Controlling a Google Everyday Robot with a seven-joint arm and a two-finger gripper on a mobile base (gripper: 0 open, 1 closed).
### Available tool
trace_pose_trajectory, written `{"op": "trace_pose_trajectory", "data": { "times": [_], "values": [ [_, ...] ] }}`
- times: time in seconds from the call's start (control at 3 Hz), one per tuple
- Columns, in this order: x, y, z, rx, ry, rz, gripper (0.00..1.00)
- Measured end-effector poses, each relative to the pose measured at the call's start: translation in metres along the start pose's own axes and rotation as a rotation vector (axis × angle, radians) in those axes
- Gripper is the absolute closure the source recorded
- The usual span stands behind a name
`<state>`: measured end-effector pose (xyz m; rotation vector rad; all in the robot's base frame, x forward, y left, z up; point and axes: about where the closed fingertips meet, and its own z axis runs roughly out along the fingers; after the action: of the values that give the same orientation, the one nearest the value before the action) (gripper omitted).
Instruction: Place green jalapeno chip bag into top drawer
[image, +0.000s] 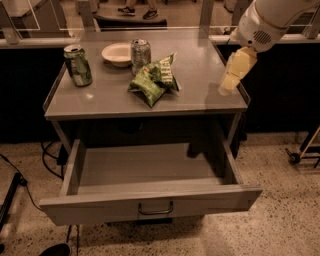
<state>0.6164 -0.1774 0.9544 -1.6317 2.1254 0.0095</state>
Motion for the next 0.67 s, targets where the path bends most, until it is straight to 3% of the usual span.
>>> {"op": "trace_pose_trajectory", "data": {
  "times": [0.33,0.67],
  "values": [
    [-0.0194,-0.0145,0.0232,0.001,-0.061,-0.010,0.00],
    [-0.0169,-0.0163,0.0248,0.004,-0.065,0.000,0.00]
  ]
}}
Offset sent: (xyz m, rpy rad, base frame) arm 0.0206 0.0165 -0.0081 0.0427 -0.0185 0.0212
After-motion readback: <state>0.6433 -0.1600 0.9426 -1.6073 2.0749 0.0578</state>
